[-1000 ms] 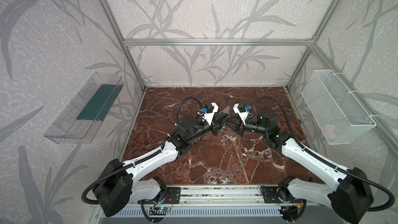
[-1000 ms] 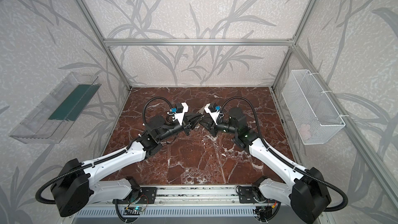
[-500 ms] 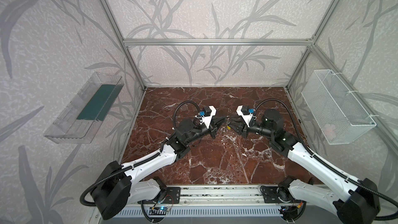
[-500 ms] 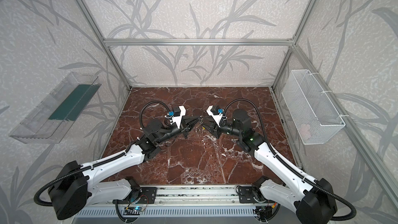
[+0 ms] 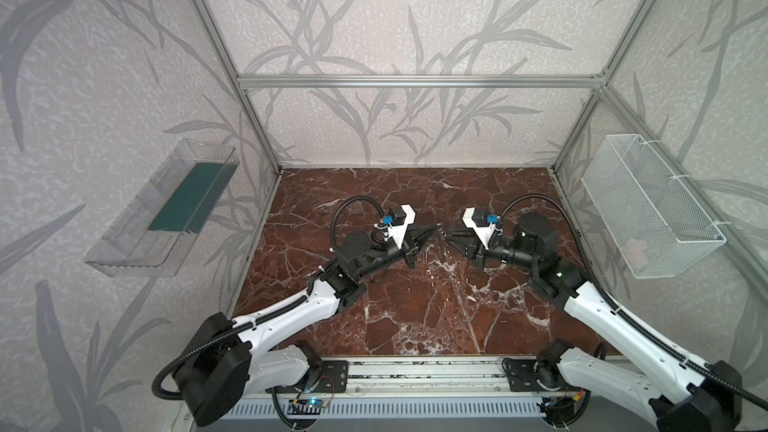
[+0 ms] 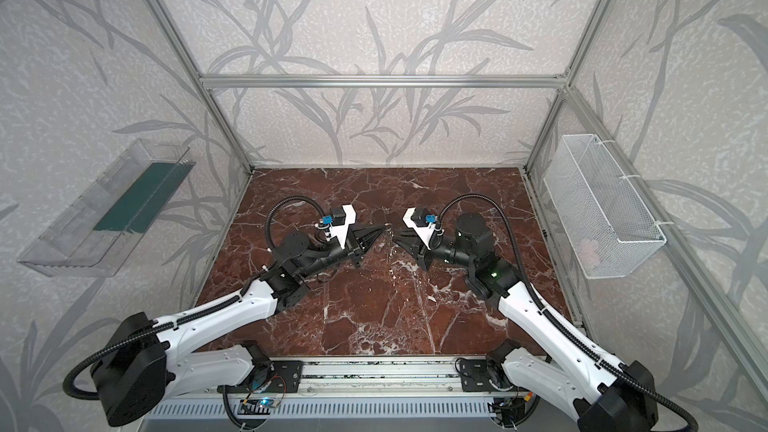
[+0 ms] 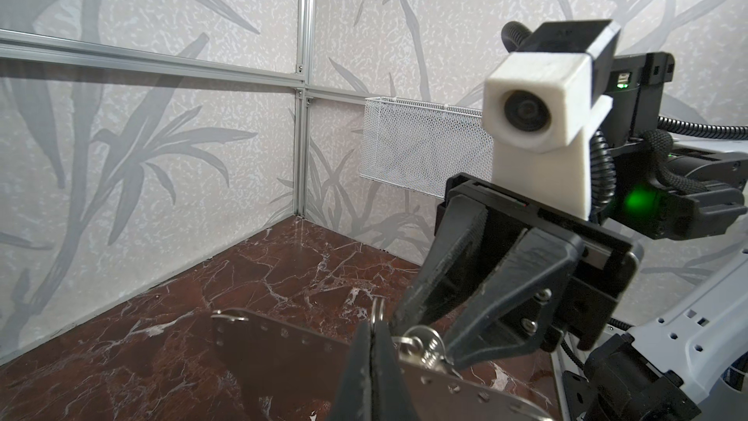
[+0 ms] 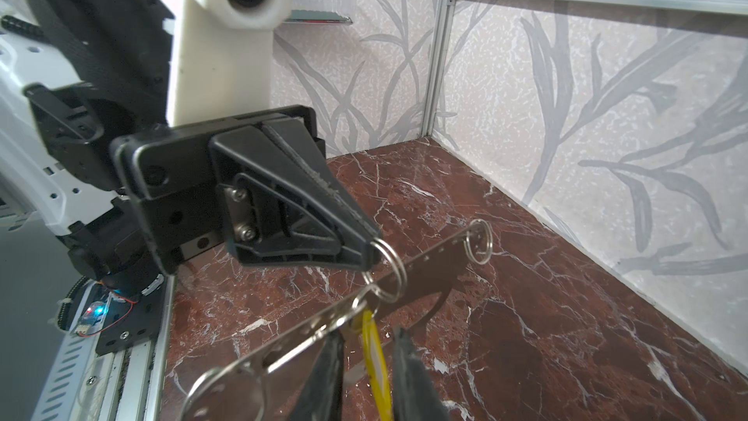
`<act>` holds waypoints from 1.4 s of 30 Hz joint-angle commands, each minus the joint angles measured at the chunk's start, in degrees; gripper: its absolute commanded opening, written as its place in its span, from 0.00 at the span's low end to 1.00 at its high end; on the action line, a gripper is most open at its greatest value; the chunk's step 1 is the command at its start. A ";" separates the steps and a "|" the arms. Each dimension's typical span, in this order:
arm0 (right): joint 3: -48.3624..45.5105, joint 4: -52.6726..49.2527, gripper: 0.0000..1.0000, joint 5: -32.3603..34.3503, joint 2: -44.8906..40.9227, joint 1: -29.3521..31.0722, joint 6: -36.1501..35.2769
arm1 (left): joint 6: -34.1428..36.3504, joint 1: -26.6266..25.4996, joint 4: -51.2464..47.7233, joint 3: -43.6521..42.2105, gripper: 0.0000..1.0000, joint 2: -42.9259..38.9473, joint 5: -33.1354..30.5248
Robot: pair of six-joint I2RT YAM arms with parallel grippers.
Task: Put the keys on the keyring
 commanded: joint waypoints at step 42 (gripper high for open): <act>2.76 0.72 0.14 -2.88 1.25 -0.57 -0.19 | -0.95 0.16 -0.02 1.01 0.00 -1.12 7.28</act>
